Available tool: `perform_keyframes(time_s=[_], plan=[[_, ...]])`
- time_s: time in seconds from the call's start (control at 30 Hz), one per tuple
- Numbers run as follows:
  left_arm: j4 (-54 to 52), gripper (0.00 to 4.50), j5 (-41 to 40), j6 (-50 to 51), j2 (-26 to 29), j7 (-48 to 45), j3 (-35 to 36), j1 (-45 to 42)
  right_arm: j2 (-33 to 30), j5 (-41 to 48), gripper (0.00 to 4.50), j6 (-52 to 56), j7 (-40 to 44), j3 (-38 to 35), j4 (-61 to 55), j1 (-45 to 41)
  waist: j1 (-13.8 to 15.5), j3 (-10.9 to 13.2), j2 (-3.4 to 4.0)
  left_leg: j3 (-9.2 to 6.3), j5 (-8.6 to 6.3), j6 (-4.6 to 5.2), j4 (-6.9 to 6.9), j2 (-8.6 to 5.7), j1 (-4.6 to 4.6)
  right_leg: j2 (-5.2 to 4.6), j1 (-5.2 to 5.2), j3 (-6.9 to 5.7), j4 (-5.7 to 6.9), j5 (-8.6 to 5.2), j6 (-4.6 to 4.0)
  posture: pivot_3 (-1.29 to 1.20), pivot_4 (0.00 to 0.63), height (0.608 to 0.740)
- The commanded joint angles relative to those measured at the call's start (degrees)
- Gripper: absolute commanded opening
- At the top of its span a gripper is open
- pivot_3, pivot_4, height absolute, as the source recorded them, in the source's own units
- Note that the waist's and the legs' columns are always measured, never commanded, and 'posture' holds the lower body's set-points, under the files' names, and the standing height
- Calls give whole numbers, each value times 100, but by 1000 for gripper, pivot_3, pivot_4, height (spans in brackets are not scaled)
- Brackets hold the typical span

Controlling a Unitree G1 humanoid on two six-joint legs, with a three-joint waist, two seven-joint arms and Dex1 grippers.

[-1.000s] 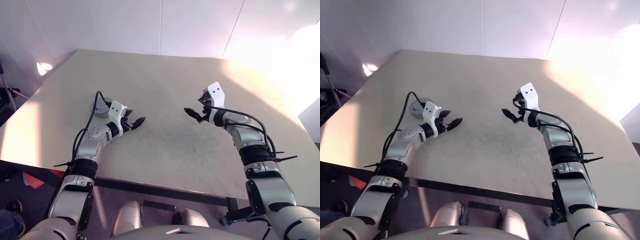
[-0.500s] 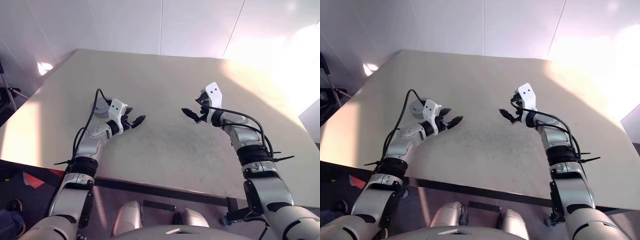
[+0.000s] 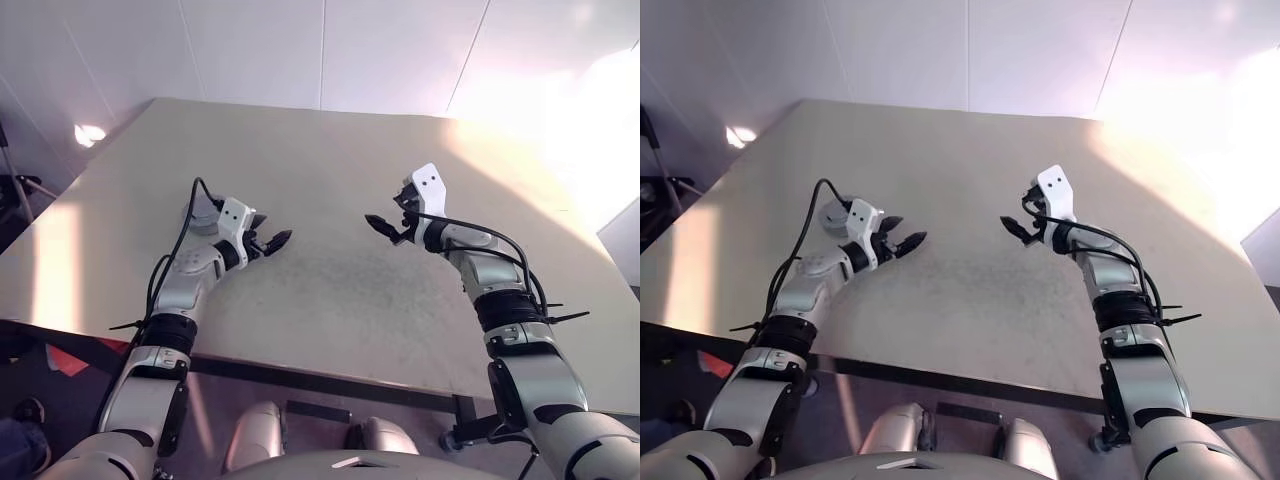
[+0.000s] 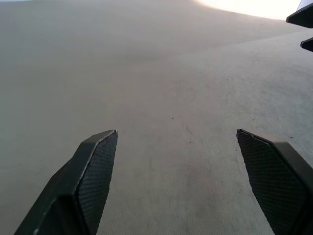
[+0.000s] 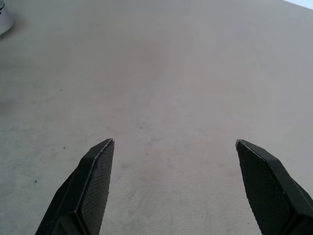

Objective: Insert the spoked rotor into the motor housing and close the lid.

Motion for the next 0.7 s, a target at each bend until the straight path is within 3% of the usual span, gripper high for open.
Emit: perform_keyframes(time_s=[0.03,0.7], plan=[[-173,4115,6,-112,46,-18,75,-75,-45,-41,4478,-94,-56,-91,-88,-90,0,0,0,0,0,0,0,0,0,0,0,0,0,0,0,0,0,740],[-250,4115,23,-81,24,15,68,-132,-23,-51,4478,-102,-130,-101,17,-142,-3,0,0,0,-1,0,0,0,0,0,0,0,-1,0,0,0,0,740]])
